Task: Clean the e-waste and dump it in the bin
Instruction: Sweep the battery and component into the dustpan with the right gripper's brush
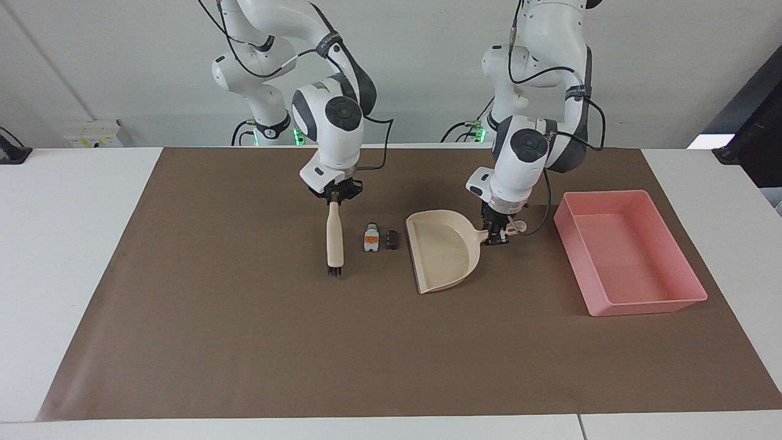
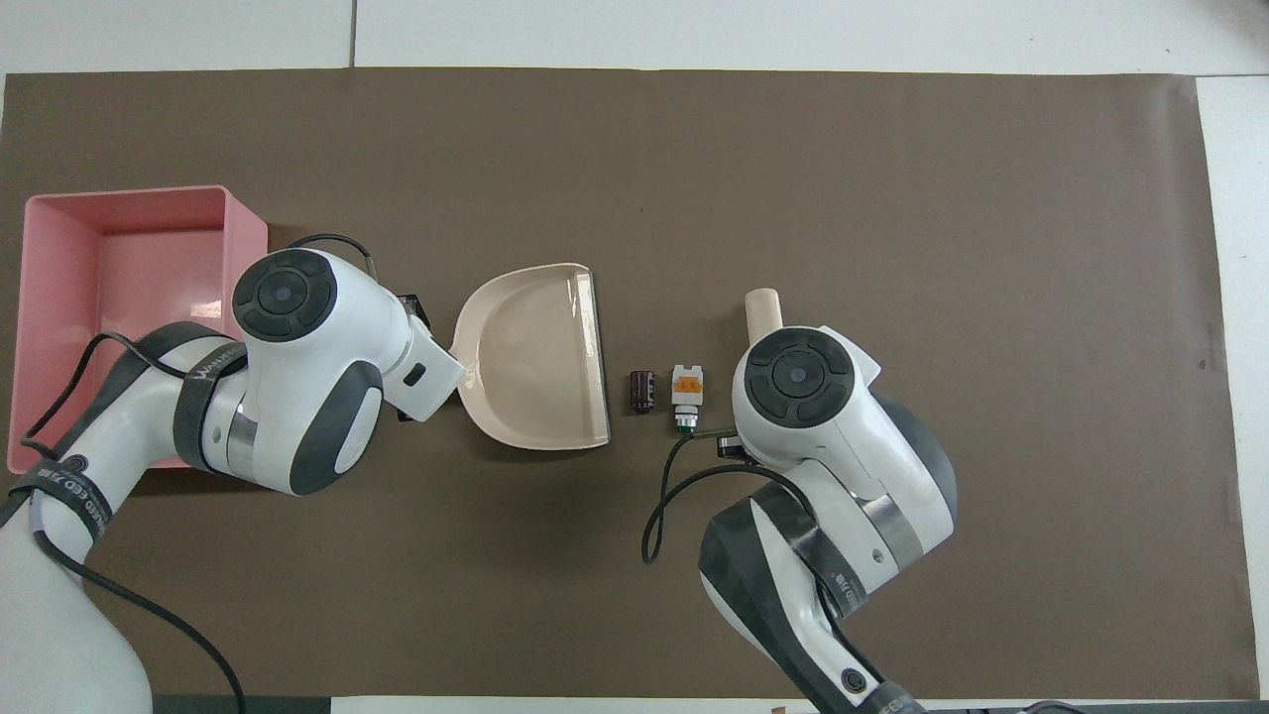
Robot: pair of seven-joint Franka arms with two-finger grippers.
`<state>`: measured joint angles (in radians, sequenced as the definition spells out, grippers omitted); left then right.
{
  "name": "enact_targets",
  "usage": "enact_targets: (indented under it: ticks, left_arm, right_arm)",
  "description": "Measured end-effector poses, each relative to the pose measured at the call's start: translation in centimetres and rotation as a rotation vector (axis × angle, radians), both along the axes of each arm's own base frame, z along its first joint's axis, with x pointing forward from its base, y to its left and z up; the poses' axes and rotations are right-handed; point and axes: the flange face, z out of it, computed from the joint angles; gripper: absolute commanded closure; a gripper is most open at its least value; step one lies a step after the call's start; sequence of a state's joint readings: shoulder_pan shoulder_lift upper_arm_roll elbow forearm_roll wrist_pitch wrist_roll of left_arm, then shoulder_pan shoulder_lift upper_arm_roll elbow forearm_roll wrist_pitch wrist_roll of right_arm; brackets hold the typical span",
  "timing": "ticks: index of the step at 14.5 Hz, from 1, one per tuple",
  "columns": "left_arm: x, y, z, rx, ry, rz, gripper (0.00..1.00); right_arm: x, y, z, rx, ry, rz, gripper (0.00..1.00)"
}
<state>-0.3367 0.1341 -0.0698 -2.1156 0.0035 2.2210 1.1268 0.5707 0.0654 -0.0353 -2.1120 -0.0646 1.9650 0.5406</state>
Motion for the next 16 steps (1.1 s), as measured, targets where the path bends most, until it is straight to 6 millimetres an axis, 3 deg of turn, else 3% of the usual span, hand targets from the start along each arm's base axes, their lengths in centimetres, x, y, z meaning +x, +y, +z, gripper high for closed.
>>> enact_targets:
  ticks: [3,6,9,12,16]
  left_arm:
    - [0.0,0.0,0.0,0.001,0.0,-0.002,1.0]
    - [-0.4,-0.6,-0.1,0.054,-0.006,-0.058,1.0]
    - [-1.2,-2.5,0.5,0.147,-0.032,-0.106,1.0]
    - [-2.8,-4.6,0.4,0.22,-0.032,-0.111,1.0]
    - [-3.2,-4.9,0.0,0.232,-0.023,-0.115,1.0]
  right_arm:
    - [-0.2,0.2,-0.3,0.003,-0.005,0.003,1.0]
    - [-1.7,1.4,-1.8,-0.014,0.022,0.037,1.0]
    - [-3.3,4.6,-3.7,-0.021,0.043,0.079,1.0]
    - [-3.7,7.0,-3.7,0.065,0.086,0.034,1.0]
    - [-4.8,12.4,-3.9,0.273,0.102,-0.007,1.0]
